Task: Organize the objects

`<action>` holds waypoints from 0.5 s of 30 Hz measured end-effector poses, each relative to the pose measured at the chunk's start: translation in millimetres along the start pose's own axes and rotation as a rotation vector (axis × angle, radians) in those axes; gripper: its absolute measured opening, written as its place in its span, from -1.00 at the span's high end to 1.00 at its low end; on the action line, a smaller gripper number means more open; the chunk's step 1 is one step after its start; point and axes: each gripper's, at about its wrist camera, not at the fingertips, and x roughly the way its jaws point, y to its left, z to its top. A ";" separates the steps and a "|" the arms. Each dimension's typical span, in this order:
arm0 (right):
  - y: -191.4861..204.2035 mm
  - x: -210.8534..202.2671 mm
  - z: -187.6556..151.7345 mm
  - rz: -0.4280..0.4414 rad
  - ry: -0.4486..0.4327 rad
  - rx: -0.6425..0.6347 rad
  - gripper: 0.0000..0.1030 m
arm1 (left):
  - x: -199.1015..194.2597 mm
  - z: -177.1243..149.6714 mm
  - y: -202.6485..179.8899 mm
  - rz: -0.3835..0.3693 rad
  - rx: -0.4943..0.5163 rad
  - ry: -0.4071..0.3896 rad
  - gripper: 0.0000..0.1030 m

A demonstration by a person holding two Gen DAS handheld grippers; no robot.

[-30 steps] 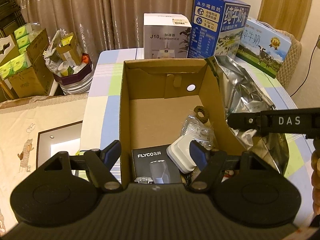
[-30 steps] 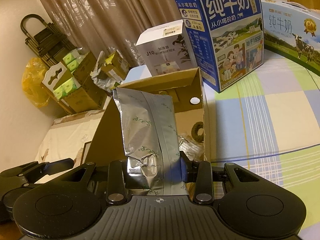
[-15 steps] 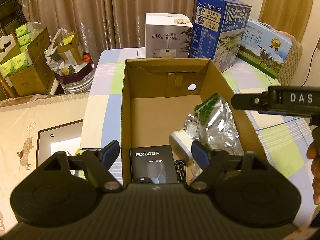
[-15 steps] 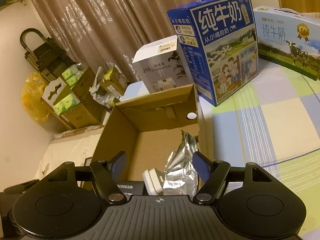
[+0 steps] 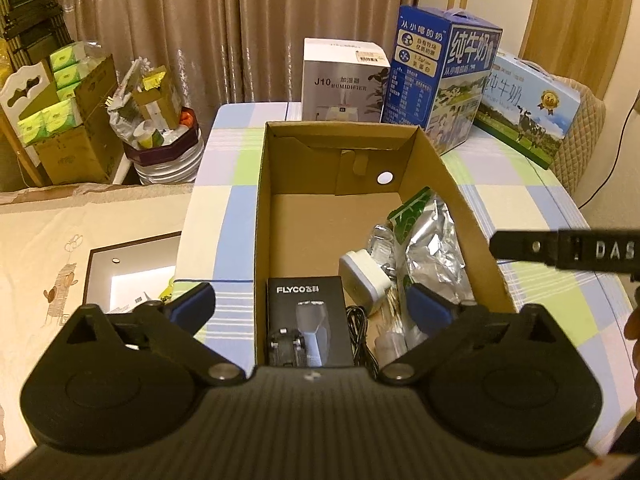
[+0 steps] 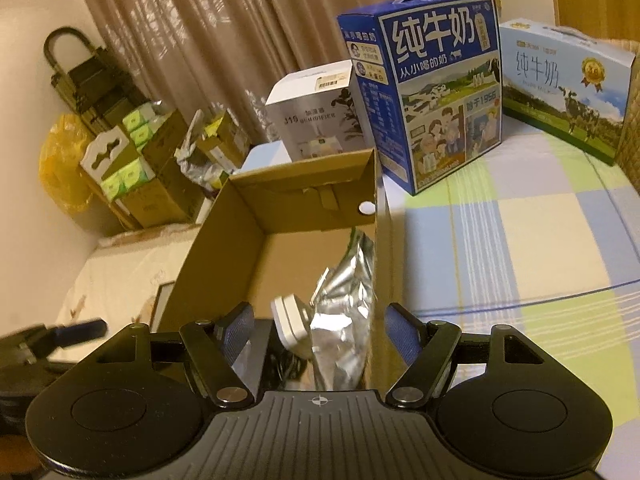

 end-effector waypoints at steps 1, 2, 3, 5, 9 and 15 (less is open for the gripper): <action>0.7 -4.0 -3.7 -0.005 0.000 -0.005 -0.36 | -3.7 -2.2 -1.6 0.004 0.003 -0.001 -0.98; 1.6 -8.0 -7.3 -0.010 0.001 -0.008 -0.36 | -8.5 -4.8 -3.8 0.009 0.007 -0.002 -0.98; 2.3 -11.3 -10.2 -0.012 0.002 -0.011 -0.36 | -12.7 -7.0 -5.3 0.010 0.010 -0.005 -0.98; 3.8 -19.8 -16.7 -0.010 0.003 -0.014 -0.36 | -21.7 -12.0 -7.9 0.010 0.010 -0.010 -0.98; 7.3 -39.6 -29.0 -0.006 -0.009 -0.024 -0.36 | -44.0 -26.0 -13.4 0.002 -0.014 -0.049 -0.98; 5.2 -67.6 -52.5 -0.024 -0.023 -0.047 -0.36 | -70.7 -47.2 -22.4 0.001 -0.051 -0.064 -0.98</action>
